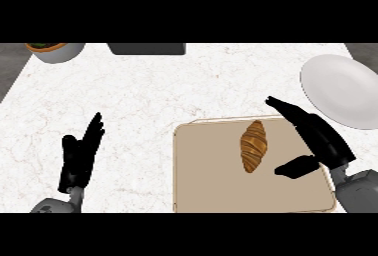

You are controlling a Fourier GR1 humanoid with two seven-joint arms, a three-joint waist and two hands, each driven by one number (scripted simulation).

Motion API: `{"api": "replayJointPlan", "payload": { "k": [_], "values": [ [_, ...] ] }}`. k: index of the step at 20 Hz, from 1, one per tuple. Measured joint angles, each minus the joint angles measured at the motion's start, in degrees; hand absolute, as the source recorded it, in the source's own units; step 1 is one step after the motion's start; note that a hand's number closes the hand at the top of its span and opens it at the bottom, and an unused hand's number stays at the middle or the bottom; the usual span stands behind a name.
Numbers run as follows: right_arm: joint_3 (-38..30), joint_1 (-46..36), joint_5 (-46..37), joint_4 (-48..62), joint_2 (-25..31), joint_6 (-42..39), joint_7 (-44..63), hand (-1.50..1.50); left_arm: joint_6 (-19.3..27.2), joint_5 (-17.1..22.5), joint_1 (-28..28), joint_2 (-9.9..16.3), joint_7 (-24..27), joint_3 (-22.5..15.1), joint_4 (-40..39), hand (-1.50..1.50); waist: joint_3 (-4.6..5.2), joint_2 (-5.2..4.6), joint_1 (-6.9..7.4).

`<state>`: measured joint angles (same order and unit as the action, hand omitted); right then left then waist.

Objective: Pick the croissant from the tray and place it in the plate

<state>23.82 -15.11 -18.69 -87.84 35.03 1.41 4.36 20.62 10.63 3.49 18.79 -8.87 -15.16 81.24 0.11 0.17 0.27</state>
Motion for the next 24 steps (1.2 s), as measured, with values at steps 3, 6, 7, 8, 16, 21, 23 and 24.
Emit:
{"api": "replayJointPlan", "payload": {
  "k": [3,6,7,8,16,21,23,24],
  "values": [
    [1.77,-1.8,0.15,-1.7,1.06,-6.65,6.67,-1.5,0.01,-0.22,0.48,-0.01,-0.42,0.56,-0.05,0.0,0.0,-0.04,-0.03],
    [2.71,-4.46,0.31,-0.64,0.02,-12.23,11.09,-1.5,-0.59,-0.37,0.9,-0.56,-0.07,1.1,-0.92,0.0,-0.04,-0.14,0.08],
    [2.94,-5.46,0.33,-0.58,-0.88,-13.88,12.98,-1.5,-0.76,-0.45,1.37,-0.61,-0.4,1.43,-1.23,0.0,-0.05,-0.15,0.06],
    [2.74,-5.91,0.13,0.1,-1.24,-15.26,13.48,-1.5,-0.61,-0.89,1.25,-1.23,-0.36,1.29,-1.42,0.0,-0.06,-0.16,0.06],
    [0.33,-7.08,-5.88,4.96,-7.94,-20.94,14.89,-1.5,-3.3,-2.59,-0.55,-1.78,-1.82,3.96,1.72,0.0,-0.11,-0.18,0.01],
    [-1.27,-7.01,-9.71,7.45,-11.27,-23.32,13.4,-1.5,-4.48,-4.5,-1.28,-2.97,-1.66,5.23,1.83,0.0,-0.11,-0.16,-0.04],
    [-1.99,-6.53,-11.67,7.77,-12.64,-23.76,12.69,-1.5,-5.03,-5.19,-1.58,-3.48,-2.13,5.9,2.29,0.0,-0.11,-0.17,-0.07],
    [-2.43,-6.5,-12.55,8.47,-13.13,-24.02,12.01,-1.5,-5.47,-5.36,-0.94,-3.51,-2.69,6.56,2.05,0.0,-0.11,-0.17,-0.08]
  ]
}}
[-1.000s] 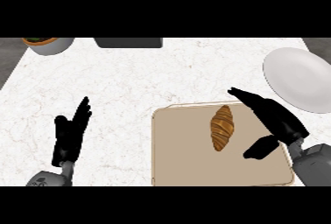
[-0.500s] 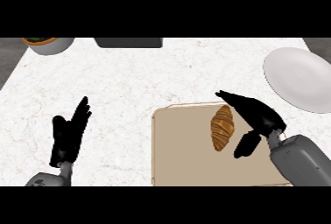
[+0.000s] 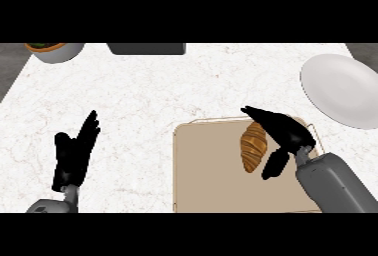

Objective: Pick the croissant from the tray and place it in the plate

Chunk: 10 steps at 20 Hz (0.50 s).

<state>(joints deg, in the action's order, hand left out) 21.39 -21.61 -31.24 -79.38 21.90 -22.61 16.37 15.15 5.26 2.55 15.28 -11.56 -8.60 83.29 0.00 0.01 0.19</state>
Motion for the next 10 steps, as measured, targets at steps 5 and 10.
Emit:
{"api": "replayJointPlan", "payload": {
  "k": [5,10],
  "values": [
    [-2.37,0.83,-3.39,1.39,-2.29,-1.27,-2.02,-1.5,-0.28,-2.49,0.55,-2.76,0.65,0.53,-1.71,0.0,0.0,0.0,-0.06],
    [-3.15,0.57,-6.99,4.85,-5.13,-0.98,-3.48,-1.5,-1.61,-3.34,-0.71,-3.01,-0.87,1.63,0.65,0.0,0.0,0.02,0.05]
  ]
}}
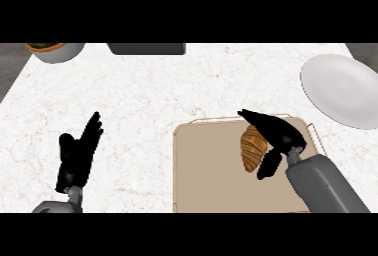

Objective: Pick the croissant from the tray and place it in the plate

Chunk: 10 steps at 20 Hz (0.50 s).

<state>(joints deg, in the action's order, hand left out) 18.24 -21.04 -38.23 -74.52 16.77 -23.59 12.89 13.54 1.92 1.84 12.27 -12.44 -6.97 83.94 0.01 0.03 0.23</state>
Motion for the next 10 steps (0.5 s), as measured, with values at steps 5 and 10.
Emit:
{"api": "replayJointPlan", "payload": {
  "k": [5,10],
  "values": [
    [-1.62,-1.19,-3.61,3.33,-0.19,1.21,-5.79,1.5,-0.57,-1.3,-1.08,-1.14,-0.63,0.54,1.86,0.0,0.28,0.5,0.05],
    [-2.34,-1.12,-7.73,4.1,-0.51,4.64,-10.07,1.5,-1.81,-1.97,-1.16,-1.46,-0.42,1.77,2.11,0.0,0.34,0.58,0.03]
  ]
}}
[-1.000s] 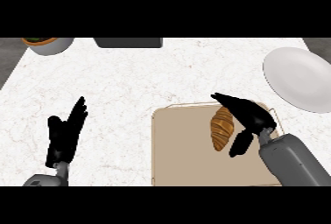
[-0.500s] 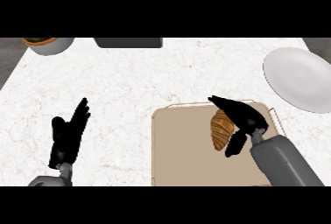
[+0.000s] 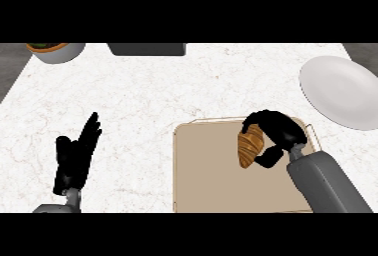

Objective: Pick the croissant from the tray and place it in the plate

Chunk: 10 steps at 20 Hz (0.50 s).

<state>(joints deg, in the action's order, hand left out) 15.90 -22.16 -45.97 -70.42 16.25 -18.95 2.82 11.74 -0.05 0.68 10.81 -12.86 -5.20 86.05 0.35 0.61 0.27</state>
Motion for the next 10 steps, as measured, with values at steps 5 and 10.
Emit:
{"api": "replayJointPlan", "payload": {
  "k": [5,10],
  "values": [
    [-1.62,-0.73,-3.26,0.31,-0.63,2.42,-0.53,1.5,0.07,-1.45,0.1,-1.23,-1.0,-0.06,0.65,0.0,-0.13,-0.21,-0.03],
    [-5.78,-2.25,-3.62,3.73,1.47,7.05,-6.38,1.5,-0.32,-1.76,-0.03,-1.86,-0.28,0.41,-0.14,0.0,-0.27,-0.48,0.04]
  ]
}}
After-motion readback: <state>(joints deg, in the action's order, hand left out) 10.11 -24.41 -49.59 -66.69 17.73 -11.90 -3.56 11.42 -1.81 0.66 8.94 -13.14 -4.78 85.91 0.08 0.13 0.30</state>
